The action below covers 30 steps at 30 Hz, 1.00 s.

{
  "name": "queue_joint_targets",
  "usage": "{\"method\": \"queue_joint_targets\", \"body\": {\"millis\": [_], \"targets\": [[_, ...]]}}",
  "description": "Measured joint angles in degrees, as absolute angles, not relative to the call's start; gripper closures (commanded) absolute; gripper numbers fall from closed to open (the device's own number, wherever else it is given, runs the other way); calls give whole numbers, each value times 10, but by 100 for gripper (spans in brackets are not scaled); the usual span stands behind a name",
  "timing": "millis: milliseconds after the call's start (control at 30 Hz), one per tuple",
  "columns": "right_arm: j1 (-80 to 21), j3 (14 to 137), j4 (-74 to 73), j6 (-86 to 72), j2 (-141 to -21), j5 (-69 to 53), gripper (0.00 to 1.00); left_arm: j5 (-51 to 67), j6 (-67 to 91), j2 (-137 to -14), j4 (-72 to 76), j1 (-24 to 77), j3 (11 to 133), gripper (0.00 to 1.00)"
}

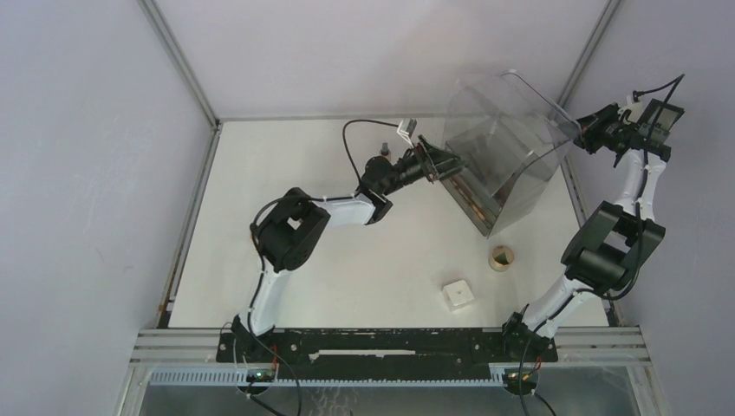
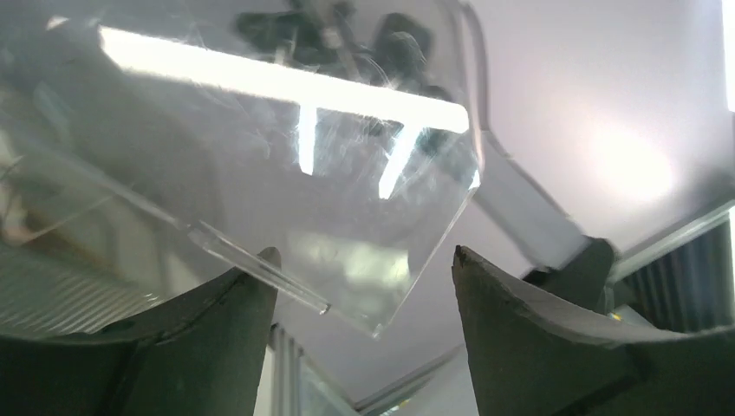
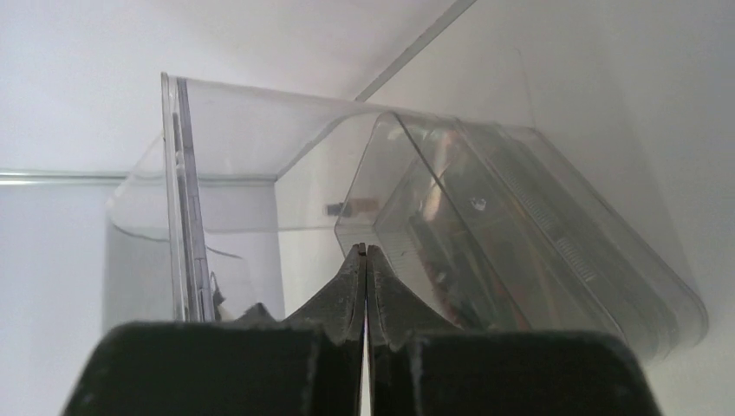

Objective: Organize the makeup
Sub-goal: Open the storage box at the center of the board.

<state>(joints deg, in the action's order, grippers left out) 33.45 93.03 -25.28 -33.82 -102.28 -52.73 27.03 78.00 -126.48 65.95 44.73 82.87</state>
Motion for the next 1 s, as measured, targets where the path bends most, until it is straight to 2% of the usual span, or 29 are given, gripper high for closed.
{"method": "queue_joint_targets", "body": {"millis": [367,1000], "targets": [[326,921,-255,-338,-1024,-547,98,266,780,-1200,770,459,830,23],[325,915,-255,-338,-1025,-556,98,274,778,-1197,756,456,850,23]]}}
